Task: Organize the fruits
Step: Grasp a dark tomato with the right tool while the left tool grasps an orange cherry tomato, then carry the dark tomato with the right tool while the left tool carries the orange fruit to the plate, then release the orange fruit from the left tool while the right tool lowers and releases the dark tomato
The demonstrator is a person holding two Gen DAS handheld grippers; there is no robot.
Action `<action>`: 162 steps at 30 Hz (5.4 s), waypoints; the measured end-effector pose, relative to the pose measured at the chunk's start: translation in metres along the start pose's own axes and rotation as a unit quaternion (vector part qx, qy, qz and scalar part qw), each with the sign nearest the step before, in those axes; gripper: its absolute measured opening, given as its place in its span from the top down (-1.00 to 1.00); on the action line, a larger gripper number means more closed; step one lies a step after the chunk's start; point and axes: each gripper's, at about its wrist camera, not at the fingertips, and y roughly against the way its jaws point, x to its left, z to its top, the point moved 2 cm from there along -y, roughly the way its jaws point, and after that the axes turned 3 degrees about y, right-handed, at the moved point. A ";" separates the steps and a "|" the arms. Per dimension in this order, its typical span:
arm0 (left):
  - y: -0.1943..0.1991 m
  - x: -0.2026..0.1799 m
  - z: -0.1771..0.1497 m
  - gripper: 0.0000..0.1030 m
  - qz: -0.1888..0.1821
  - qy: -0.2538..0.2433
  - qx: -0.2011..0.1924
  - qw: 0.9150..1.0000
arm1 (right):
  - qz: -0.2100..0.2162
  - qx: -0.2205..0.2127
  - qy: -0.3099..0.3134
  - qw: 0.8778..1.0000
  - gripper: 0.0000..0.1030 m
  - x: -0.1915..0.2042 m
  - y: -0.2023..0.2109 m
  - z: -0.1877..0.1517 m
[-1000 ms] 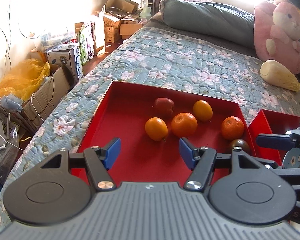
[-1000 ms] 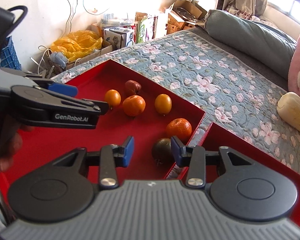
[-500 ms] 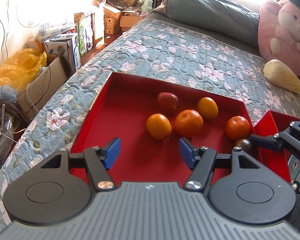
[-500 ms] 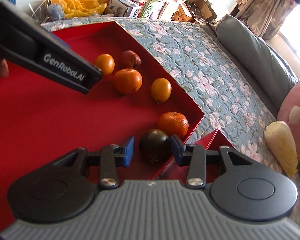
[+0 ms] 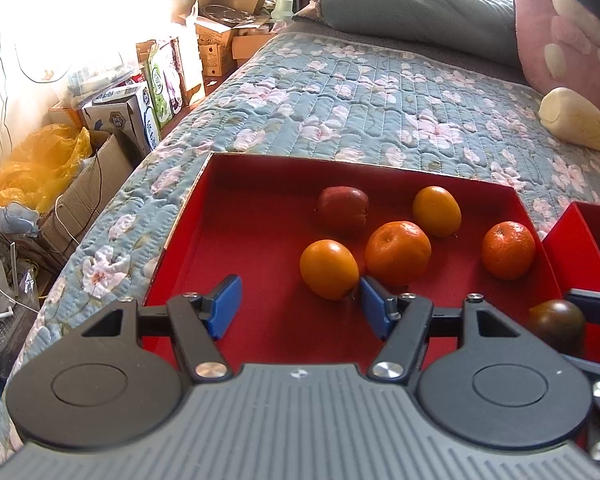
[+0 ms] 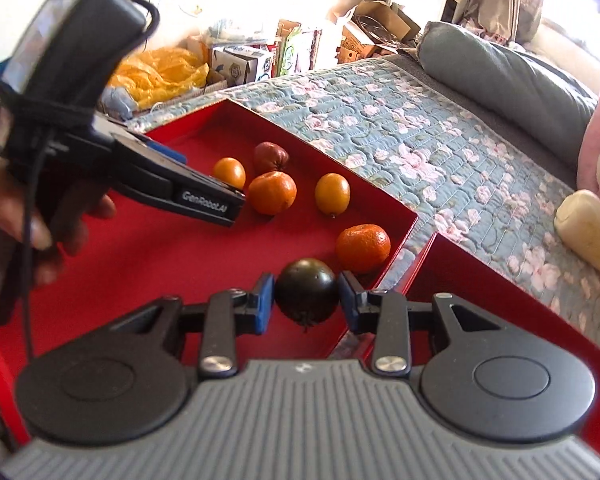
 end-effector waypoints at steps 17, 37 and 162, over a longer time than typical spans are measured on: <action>0.009 -0.010 0.000 0.19 -0.019 -0.030 -0.015 0.999 | 0.047 -0.018 -0.116 0.992 0.25 -0.012 0.033 -0.017; 0.075 -0.028 -0.030 0.18 -0.001 -0.018 -0.032 0.999 | 0.059 -0.048 -0.139 0.987 0.25 -0.007 0.092 -0.039; 0.126 -0.111 -0.047 -0.32 -0.104 -0.105 -0.052 0.988 | -0.060 0.001 -0.245 0.968 0.05 -0.108 0.105 -0.130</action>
